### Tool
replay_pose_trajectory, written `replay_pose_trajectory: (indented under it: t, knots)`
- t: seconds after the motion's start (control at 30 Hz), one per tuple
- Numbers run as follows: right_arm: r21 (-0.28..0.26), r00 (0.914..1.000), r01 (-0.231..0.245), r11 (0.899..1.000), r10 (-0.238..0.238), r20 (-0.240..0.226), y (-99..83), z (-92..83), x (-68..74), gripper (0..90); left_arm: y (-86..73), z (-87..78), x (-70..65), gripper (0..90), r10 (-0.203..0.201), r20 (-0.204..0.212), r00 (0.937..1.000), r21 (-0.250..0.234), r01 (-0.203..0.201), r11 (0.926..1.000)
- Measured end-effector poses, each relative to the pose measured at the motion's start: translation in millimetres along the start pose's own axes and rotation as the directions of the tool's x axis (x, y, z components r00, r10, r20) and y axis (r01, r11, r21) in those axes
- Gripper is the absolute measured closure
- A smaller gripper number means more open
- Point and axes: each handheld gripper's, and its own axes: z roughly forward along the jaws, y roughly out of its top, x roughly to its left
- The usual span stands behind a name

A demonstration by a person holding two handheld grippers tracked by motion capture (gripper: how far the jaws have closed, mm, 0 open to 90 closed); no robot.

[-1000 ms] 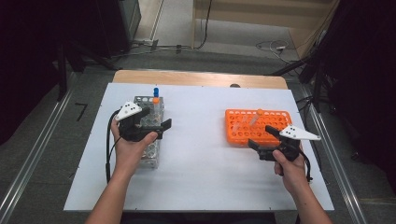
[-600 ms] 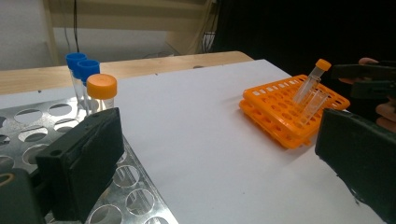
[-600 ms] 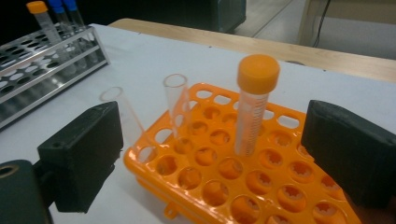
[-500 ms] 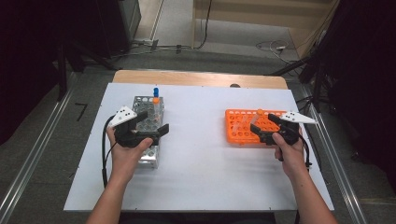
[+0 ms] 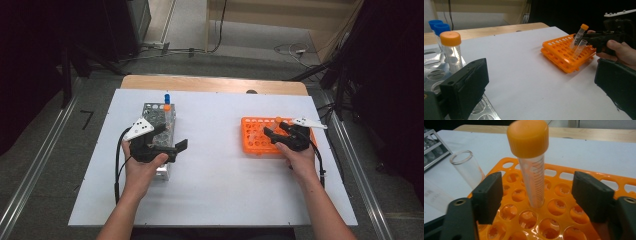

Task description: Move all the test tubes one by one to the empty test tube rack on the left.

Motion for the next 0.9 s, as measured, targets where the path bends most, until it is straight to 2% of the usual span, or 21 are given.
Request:
replay_pose_trajectory:
  t: [0.2, 0.33, 0.47, 0.57, 0.73, 0.9]
  knots:
    - [0.007, 0.9991, 0.023, 1.0, -0.024, 0.034, -5.0, 5.8, 4.9, 43.4, -1.8, 0.5, -0.7, 0.0, 0.0, 0.004, 1.0, 0.002, 0.0, 1.0]
    - [-0.012, 0.9994, 0.009, 1.0, -0.009, 0.033, -8.0, 7.8, 3.9, 55.1, -2.4, 1.2, -1.0, 0.0, -0.002, 0.005, 1.0, 0.003, 0.002, 1.0]
    - [-0.018, 0.9993, 0.035, 0.999, -0.035, 0.016, -9.4, 9.1, 6.4, 62.6, -2.5, 1.9, -2.0, 0.0, 0.0, 0.002, 1.0, 0.004, 0.0, 1.0]
    - [-0.018, 0.9985, 0.047, 0.999, -0.047, 0.028, -10.2, 9.6, 7.8, 69.7, -2.9, 2.4, -2.2, 0.0, 0.004, 0.0, 1.0, 0.009, -0.004, 1.0]
    - [-0.021, 0.9989, 0.039, 0.999, -0.038, 0.029, -9.8, 8.3, 4.9, 71.7, -4.5, 4.5, -2.7, 0.0, 0.002, 0.001, 1.0, 0.012, -0.002, 0.9999]
    - [-0.051, 0.9982, 0.051, 0.997, -0.049, 0.035, -5.5, 1.4, 6.9, 71.7, -4.5, 5.5, -4.6, 0.0, 0.006, 0.006, 1.0, 0.014, -0.006, 0.9999]
